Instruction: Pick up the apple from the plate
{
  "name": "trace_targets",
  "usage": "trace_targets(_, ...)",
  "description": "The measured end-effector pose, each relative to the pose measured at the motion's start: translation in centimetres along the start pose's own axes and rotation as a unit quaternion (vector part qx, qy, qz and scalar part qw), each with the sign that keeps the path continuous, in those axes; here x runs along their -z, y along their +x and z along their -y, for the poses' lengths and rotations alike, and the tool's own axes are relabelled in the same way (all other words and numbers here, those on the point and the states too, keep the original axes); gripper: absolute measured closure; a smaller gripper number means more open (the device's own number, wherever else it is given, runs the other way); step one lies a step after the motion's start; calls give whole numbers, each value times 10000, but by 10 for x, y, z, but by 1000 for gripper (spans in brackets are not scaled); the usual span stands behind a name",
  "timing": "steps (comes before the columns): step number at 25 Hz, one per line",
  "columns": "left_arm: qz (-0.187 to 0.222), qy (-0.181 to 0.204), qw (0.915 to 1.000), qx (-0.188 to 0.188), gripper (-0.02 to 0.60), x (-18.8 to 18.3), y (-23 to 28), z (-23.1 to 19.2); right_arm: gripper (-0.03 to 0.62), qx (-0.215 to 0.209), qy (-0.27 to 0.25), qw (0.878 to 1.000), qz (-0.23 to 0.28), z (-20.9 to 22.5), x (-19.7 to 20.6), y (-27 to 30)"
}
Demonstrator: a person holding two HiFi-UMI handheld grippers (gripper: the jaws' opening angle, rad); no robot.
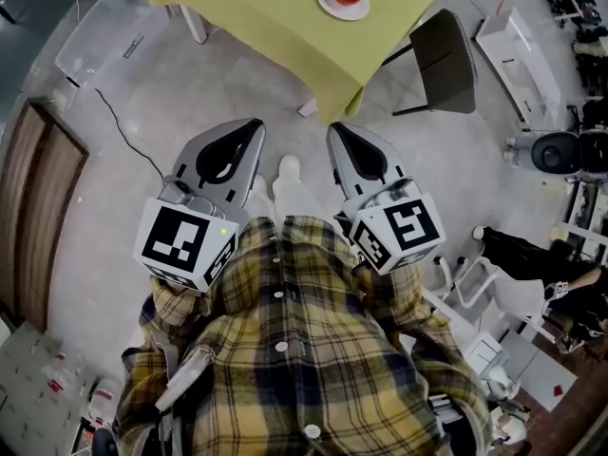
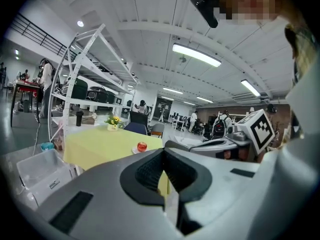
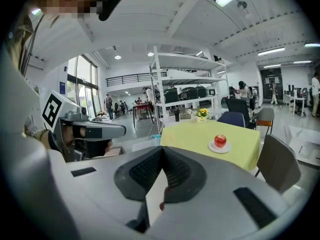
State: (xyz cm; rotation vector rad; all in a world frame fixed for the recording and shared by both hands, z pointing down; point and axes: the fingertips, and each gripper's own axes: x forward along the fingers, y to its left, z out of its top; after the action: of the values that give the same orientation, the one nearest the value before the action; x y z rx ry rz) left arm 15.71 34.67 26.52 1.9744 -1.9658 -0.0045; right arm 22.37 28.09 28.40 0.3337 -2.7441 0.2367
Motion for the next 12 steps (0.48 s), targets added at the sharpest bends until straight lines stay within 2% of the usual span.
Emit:
trace_targets(7, -37, -159, 9998, -134, 575, 4, 18, -36, 597, -87, -9, 9999, -142, 14, -2, 39)
trace_targets(12, 4, -113, 9997, -231, 575, -10, 45, -61, 597, -173, -48, 9998, -81, 37, -18, 73)
